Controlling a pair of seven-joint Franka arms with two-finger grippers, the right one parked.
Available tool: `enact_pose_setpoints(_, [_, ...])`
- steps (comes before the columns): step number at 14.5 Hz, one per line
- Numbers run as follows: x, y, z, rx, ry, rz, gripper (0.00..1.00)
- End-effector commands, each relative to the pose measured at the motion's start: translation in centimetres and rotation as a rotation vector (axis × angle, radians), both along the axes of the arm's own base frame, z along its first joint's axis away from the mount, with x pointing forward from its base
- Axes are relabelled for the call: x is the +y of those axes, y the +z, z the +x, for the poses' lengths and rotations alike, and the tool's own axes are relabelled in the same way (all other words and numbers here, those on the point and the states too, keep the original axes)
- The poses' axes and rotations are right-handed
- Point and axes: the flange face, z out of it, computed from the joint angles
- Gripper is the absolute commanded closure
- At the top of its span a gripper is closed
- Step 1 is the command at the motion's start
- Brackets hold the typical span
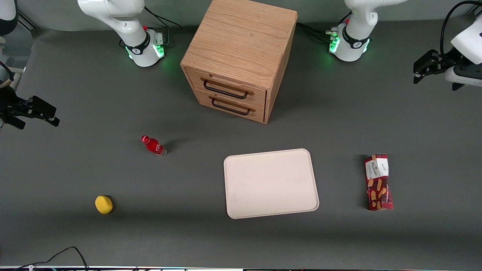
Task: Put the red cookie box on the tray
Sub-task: 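Move the open left gripper down over the red shortbread box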
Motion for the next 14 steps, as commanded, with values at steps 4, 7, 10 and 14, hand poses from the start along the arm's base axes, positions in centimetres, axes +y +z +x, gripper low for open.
enact_pose_setpoints(4, [0.3, 0.6, -1.0, 0.001, -0.016, -0.017, 0.00])
enact_pose_setpoints(7, [1.0, 0.6, -0.4, 0.003, -0.001, -0.044, 0.00])
enact_pose_setpoints(10, [1.3, -0.7, 1.1, 0.018, 0.010, -0.049, 0.00])
enact_pose_setpoints(14, [1.4, -4.8, 8.4, 0.056, 0.006, -0.065, 0.00])
